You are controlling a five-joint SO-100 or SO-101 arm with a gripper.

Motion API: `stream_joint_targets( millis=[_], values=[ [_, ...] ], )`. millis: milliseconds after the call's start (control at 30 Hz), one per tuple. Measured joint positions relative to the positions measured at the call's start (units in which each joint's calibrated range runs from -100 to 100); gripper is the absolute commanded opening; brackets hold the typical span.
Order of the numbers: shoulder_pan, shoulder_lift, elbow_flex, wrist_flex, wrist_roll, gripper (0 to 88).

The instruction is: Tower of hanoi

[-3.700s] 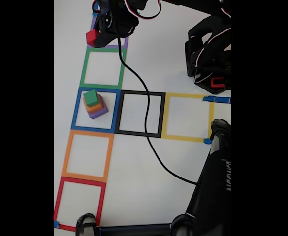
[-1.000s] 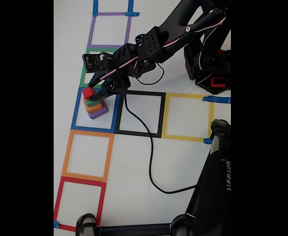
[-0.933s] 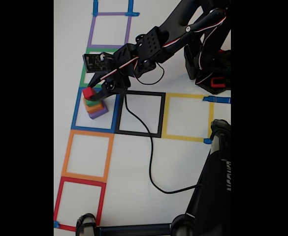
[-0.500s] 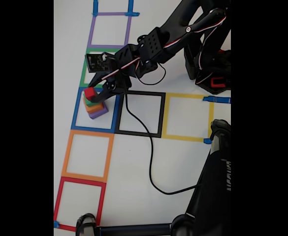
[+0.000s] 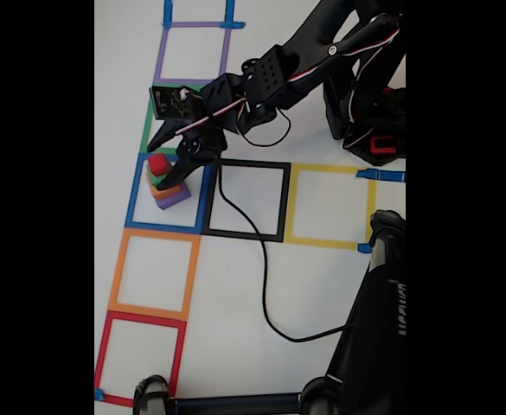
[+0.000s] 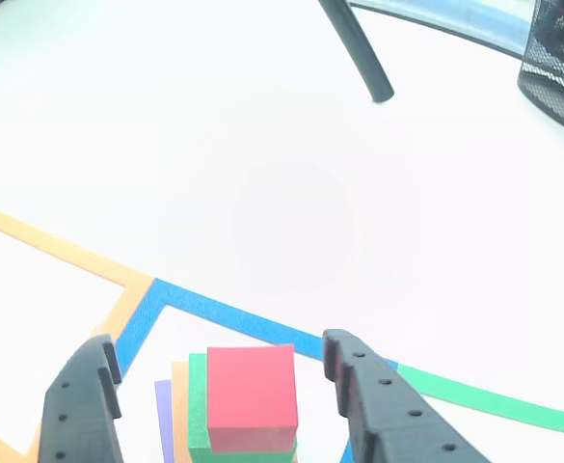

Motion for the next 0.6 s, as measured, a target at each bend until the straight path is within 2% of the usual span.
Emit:
stream_joint_targets(
  millis=[167,300,533,600],
  values=[
    [-0.4,-3.3,-4.8,5.2,0.4,14.2],
    [-0.4,-6.2,-13.7,15.4,0.4,0.1],
    [-0.8,-10.8,-32.8,42.4,-2.0,0.0],
    [-0.8,-11.5,-38.5,51.7,-4.1,0.0]
  ],
)
